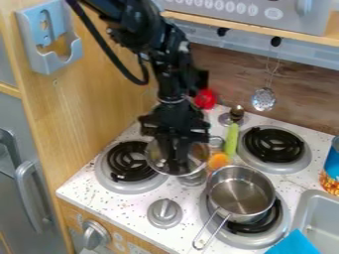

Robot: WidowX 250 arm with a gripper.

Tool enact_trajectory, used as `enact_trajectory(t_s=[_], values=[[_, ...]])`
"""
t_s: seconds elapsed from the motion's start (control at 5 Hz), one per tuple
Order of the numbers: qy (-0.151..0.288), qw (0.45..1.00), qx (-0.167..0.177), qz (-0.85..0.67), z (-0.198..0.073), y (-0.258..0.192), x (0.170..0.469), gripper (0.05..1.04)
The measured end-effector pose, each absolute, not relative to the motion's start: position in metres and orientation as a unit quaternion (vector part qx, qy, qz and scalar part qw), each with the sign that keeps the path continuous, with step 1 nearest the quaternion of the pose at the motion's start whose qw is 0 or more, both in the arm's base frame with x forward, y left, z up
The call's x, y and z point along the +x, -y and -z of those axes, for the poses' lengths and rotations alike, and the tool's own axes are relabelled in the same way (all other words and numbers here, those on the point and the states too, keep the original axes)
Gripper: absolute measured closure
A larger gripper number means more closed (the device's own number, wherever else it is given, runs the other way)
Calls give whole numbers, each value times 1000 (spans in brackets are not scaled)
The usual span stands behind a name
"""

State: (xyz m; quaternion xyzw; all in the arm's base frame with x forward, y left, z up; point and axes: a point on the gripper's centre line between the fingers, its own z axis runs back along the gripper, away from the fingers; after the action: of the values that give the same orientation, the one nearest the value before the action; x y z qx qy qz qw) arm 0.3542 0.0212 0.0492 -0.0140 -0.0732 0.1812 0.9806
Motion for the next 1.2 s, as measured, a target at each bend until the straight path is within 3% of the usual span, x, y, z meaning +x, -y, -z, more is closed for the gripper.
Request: enact_trajectory(t_s=[0.4,1.2], values=[[79,970,4,-230,-43,-59,352,779],[26,963,29,-268,7,-91,379,780]])
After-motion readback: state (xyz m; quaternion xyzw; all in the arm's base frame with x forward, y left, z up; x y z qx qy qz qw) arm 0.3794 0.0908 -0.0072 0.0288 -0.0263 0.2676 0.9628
